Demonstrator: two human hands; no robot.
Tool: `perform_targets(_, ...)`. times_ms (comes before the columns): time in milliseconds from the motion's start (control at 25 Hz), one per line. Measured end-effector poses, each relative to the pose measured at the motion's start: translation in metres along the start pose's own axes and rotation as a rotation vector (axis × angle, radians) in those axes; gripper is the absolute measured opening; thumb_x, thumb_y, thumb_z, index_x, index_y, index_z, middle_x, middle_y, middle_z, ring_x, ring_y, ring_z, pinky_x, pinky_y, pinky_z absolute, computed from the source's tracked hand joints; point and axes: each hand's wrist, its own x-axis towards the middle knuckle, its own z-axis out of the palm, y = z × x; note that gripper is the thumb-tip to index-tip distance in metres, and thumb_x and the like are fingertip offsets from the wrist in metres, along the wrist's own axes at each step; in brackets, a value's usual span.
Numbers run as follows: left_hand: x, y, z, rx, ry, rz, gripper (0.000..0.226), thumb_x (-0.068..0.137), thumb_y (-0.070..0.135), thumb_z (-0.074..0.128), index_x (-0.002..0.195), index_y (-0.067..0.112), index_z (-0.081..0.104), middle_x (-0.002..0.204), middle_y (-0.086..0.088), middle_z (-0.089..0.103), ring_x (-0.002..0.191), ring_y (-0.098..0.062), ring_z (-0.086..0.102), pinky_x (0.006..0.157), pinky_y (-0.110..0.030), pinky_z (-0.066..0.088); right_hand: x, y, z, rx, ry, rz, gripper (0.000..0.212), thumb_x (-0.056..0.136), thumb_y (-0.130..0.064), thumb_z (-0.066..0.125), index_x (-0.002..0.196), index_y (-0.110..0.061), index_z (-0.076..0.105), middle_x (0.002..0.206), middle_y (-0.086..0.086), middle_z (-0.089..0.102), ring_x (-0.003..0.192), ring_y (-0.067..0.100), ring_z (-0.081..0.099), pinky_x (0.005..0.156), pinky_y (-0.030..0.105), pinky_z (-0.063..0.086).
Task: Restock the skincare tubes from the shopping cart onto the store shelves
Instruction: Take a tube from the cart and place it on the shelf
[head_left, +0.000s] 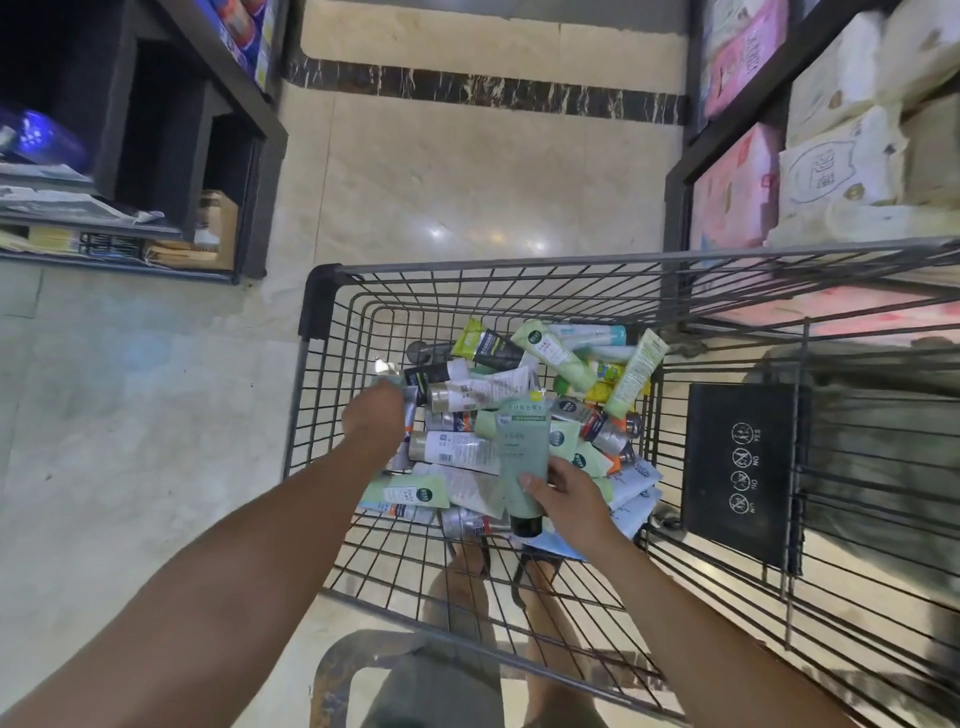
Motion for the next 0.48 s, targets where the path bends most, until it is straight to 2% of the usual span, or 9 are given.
perform_targets(120,0.014,0.003,0.004,0.042,-0.013,-0.018,0.017,0.099,0.01,0.059,0.116,0.009,0.061,0.087,-0.004,0.062,0.094,-0.027,0.071,0.064,-0.033,0.046,0.006,0.01,-0.003,0.02,0.007,0.014,0.055,0.077,-0.063,0.069,0.119,-0.028,0.069,0.116,-0.011,0.074,0.106,0.014,0.071,0.093,0.045,0.059)
perform_targets(200,0.014,0.004,0.003,0.098,-0.007,-0.006,0.015,0.098,0.013,0.061,0.112,0.011,0.064,0.082,-0.002,0.058,0.091,-0.027,0.07,0.064,-0.032,0.046,0.01,0.015,-0.004,0.02,0.02,0.02,0.063,0.073,-0.066,0.068,0.121,-0.027,0.069,0.116,-0.01,0.074,0.105,0.013,0.071,0.092,0.045,0.059)
perform_targets(360,0.004,-0.001,0.001,0.021,0.003,-0.054,0.021,0.098,0.009,0.058,0.119,0.01,0.062,0.106,-0.01,0.072,0.1,-0.031,0.07,0.071,-0.036,0.05,0.008,0.007,-0.005,-0.037,0.03,0.027,0.035,0.092,-0.043,0.071,0.121,-0.024,0.068,0.116,-0.009,0.073,0.103,0.011,0.07,0.092,0.041,0.059)
perform_targets(440,-0.001,-0.005,0.0,-0.084,0.014,-0.071,0.016,0.101,0.013,0.055,0.114,0.01,0.063,0.105,-0.012,0.072,0.095,-0.031,0.068,0.073,-0.037,0.053,0.004,0.002,-0.007,-0.057,0.026,0.011,0.024,0.095,-0.037,0.07,0.116,-0.028,0.068,0.114,-0.011,0.072,0.101,0.009,0.07,0.091,0.039,0.06)
perform_targets(480,-0.005,-0.006,-0.004,-0.172,0.02,-0.083,0.018,0.105,0.021,0.049,0.108,0.011,0.064,0.101,-0.012,0.072,0.089,-0.03,0.067,0.072,-0.036,0.054,0.002,-0.002,-0.008,-0.064,0.019,0.001,0.021,0.095,-0.037,0.07,0.114,-0.03,0.067,0.113,-0.012,0.072,0.1,0.008,0.07,0.09,0.039,0.06)
